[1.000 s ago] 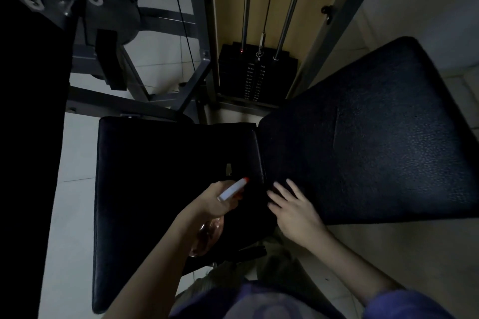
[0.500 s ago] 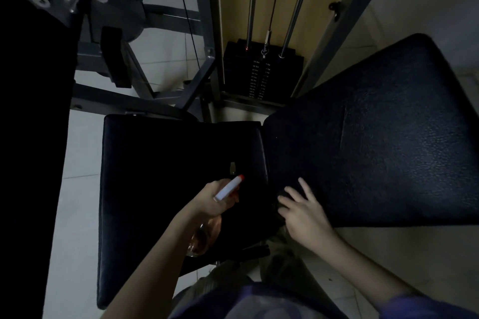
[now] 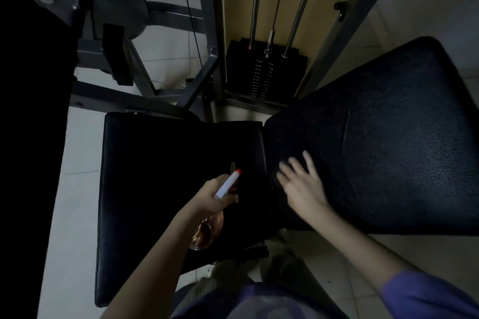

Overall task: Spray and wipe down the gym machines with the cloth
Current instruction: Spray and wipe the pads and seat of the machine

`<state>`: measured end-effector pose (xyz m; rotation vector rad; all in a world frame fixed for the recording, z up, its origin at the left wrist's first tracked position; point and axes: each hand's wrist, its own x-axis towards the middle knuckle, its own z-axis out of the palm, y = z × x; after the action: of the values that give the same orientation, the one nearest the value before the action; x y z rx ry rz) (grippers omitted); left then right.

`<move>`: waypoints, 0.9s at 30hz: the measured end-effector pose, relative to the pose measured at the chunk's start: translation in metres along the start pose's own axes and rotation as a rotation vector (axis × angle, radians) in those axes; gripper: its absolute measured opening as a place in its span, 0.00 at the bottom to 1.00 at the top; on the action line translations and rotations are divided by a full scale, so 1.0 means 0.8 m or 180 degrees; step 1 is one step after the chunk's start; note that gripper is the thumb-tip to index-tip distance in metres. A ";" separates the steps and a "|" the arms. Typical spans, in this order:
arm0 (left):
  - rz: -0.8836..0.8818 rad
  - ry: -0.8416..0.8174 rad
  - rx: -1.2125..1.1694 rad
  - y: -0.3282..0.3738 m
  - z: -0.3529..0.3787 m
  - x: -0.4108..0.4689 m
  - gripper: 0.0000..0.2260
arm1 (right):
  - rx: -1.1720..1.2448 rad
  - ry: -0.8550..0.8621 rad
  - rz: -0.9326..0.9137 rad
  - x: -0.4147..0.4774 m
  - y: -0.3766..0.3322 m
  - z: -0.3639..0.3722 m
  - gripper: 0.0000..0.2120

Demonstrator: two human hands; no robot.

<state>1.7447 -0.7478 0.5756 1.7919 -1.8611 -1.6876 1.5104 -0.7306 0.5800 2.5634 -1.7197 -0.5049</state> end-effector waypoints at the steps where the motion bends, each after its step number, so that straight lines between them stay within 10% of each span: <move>1: -0.0008 0.0039 -0.0031 -0.002 0.001 0.002 0.16 | -0.0085 -0.0019 0.0337 0.016 0.002 -0.006 0.27; 7: -0.0025 0.0056 -0.0216 -0.011 0.006 0.001 0.16 | -0.0286 -0.0688 0.0092 0.053 -0.014 -0.005 0.27; 11: 0.0053 0.0023 -0.0300 -0.013 0.002 0.001 0.22 | -0.0153 0.0092 -0.0040 0.057 0.023 -0.017 0.14; 16: 0.0139 0.0113 -0.0252 -0.020 -0.001 0.012 0.18 | -0.0389 -0.0134 0.0609 0.124 0.045 -0.045 0.27; 21: 0.0202 0.0081 -0.0243 -0.035 0.000 0.017 0.17 | 0.0018 -0.0525 -0.0309 0.122 0.029 -0.019 0.21; 27: 0.0330 0.0141 -0.0585 -0.033 0.012 0.022 0.21 | 0.0123 0.0143 0.0127 0.130 0.042 -0.018 0.23</move>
<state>1.7501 -0.7477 0.5427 1.6208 -1.6885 -1.7055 1.5200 -0.8400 0.5735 2.5397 -1.7793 -0.4134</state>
